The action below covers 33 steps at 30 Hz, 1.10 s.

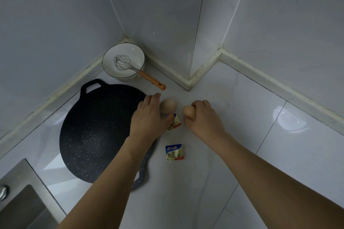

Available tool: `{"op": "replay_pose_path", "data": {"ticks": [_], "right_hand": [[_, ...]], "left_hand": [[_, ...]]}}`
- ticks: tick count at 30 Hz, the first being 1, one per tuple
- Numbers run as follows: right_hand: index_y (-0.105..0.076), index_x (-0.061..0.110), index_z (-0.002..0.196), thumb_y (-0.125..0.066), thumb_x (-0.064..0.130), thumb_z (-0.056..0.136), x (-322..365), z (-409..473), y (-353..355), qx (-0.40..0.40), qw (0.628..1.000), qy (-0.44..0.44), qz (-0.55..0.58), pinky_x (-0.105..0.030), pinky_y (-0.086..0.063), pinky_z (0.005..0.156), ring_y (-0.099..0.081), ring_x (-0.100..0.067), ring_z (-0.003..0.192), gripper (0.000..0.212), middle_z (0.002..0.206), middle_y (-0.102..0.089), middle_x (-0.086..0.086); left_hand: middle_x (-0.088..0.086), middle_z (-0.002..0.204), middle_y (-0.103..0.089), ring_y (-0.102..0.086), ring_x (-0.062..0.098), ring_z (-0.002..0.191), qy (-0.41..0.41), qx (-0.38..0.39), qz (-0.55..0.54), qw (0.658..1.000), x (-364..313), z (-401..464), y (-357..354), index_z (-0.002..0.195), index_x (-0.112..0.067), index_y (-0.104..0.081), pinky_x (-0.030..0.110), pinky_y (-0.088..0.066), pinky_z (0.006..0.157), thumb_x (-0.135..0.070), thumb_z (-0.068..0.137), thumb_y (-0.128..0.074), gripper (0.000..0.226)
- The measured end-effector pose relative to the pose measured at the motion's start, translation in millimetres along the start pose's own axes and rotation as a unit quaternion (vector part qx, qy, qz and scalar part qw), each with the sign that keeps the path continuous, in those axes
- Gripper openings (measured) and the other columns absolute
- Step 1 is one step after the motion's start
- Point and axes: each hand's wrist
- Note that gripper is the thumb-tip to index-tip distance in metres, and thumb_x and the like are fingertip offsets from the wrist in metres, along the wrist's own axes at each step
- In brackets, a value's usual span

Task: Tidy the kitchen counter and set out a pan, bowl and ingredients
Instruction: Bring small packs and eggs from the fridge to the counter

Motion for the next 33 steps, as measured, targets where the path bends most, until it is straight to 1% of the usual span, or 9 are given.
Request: {"op": "replay_pose_path", "data": {"ticks": [8,14,19,23,27,33], "right_hand": [[-0.051,0.013,0.121,-0.062,0.036,0.086,-0.9,-2.1,0.6,0.0,1.0,-0.002,-0.001,-0.04,-0.05,0.08,-0.054,-0.027,0.1,0.043,0.118,-0.047,-0.005],[-0.038,0.015,0.138,-0.068,0.039,0.083,-4.1,-5.7,3.8,-0.004,1.0,0.005,0.02,-0.043,-0.05,0.084,-0.053,-0.029,0.109,0.067,0.129,-0.042,-0.006],[-0.03,0.016,0.143,-0.071,0.042,0.08,-5.7,-9.0,9.8,-0.009,1.0,0.008,0.013,-0.039,-0.05,0.081,-0.054,-0.03,0.111,0.079,0.132,-0.04,-0.008],[-0.028,0.017,0.143,-0.07,0.043,0.08,-3.9,-14.1,15.9,-0.005,1.0,0.014,-0.002,-0.037,-0.048,0.078,-0.053,-0.03,0.11,0.08,0.133,-0.038,-0.007],[-0.027,0.018,0.144,-0.069,0.045,0.081,-2.2,-21.5,23.5,-0.001,1.0,0.015,-0.016,-0.037,-0.048,0.082,-0.051,-0.029,0.112,0.081,0.135,-0.037,-0.006],[-0.029,0.017,0.143,-0.068,0.048,0.079,1.0,-37.8,38.9,-0.026,0.999,0.024,-0.04,-0.039,-0.049,0.083,-0.051,-0.028,0.11,0.08,0.134,-0.037,-0.005]], "left_hand": [[0.003,0.14,-0.043,-0.043,0.022,0.126,0.003,0.0,0.008,1.0,1.5,-0.5,-0.8,0.147,-0.02,-0.031,0.035,-0.042,0.092,-0.052,0.087,-0.061,0.074],[0.004,0.14,-0.043,-0.041,0.024,0.126,0.0,-0.005,0.007,1.0,3.0,-1.7,1.9,0.146,-0.018,-0.032,0.038,-0.043,0.092,-0.054,0.086,-0.061,0.076],[0.004,0.14,-0.043,-0.04,0.023,0.127,0.001,-0.008,0.012,1.0,2.7,-2.7,4.6,0.146,-0.018,-0.032,0.037,-0.042,0.092,-0.053,0.086,-0.061,0.075],[0.003,0.141,-0.042,-0.039,0.024,0.128,0.003,-0.003,0.016,1.0,0.4,-5.8,8.8,0.147,-0.019,-0.031,0.037,-0.042,0.094,-0.054,0.087,-0.061,0.076],[0.004,0.14,-0.043,-0.04,0.024,0.128,0.004,-0.005,0.018,1.0,-1.0,-11.3,14.0,0.147,-0.018,-0.031,0.037,-0.042,0.092,-0.054,0.086,-0.061,0.076],[0.004,0.142,-0.042,-0.041,0.024,0.129,-0.004,-0.01,0.012,1.0,-10.4,-24.3,26.5,0.147,-0.017,-0.031,0.036,-0.042,0.095,-0.054,0.087,-0.06,0.077]]}}
Point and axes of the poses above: each hand's wrist, its own z-axis towards the middle knuckle, its own y-axis out of the back of the hand, x = y × z
